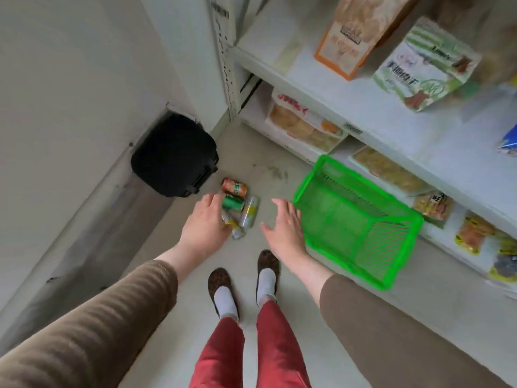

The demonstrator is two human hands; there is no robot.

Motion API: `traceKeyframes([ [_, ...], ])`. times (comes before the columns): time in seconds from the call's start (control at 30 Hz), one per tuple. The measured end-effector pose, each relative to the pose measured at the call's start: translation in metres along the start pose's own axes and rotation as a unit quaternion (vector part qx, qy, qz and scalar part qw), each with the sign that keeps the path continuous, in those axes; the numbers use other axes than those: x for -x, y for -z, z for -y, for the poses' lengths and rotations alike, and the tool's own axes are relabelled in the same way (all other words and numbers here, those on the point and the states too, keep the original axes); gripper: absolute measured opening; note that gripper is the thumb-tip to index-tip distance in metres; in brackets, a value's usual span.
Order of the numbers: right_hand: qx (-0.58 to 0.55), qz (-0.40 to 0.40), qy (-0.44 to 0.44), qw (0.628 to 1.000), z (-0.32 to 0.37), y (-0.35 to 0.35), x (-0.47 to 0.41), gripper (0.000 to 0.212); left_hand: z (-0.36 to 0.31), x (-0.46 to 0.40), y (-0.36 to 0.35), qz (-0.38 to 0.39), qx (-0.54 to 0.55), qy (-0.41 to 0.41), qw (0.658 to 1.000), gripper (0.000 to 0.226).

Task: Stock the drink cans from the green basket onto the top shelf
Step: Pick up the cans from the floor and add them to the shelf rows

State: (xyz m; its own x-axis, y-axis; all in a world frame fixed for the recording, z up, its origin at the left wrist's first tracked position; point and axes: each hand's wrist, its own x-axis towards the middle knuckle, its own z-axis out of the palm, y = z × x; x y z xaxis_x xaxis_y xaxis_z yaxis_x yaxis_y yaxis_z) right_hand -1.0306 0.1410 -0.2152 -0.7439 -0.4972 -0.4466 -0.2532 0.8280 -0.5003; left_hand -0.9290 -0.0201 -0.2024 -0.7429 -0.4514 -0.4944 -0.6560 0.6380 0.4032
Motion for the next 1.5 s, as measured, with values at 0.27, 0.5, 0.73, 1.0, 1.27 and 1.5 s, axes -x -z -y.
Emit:
traceKeyframes([
  [0.27, -0.070, 0.123, -0.159, 0.977, -0.077, -0.173, -0.097, 0.054, 0.083, -0.075, -0.148, 0.079, 0.013, 0.052, 0.995, 0.073],
  [0.5, -0.099, 0.136, -0.269, 0.948, -0.138, -0.281, -0.178, 0.065, 0.135, -0.137, -0.238, 0.086, 0.018, 0.062, 0.994, 0.071],
  [0.73, -0.147, 0.109, -0.327, 0.927, -0.161, -0.358, -0.218, 0.076, 0.167, -0.162, -0.291, 0.070, 0.029, 0.026, 0.997, 0.073],
  [1.0, -0.224, 0.053, -0.369, 0.900, -0.154, -0.345, -0.210, 0.050, 0.161, -0.153, -0.291, 0.065, 0.045, 0.019, 0.997, 0.066],
  [1.27, -0.261, -0.039, -0.206, 0.942, -0.072, -0.178, -0.128, 0.041, 0.077, -0.098, -0.159, 0.024, 0.073, 0.007, 0.997, 0.070],
  [1.5, -0.298, -0.136, -0.062, 0.943, 0.037, 0.035, -0.054, 0.053, -0.036, -0.028, 0.037, -0.069, 0.085, -0.081, 0.991, 0.064],
])
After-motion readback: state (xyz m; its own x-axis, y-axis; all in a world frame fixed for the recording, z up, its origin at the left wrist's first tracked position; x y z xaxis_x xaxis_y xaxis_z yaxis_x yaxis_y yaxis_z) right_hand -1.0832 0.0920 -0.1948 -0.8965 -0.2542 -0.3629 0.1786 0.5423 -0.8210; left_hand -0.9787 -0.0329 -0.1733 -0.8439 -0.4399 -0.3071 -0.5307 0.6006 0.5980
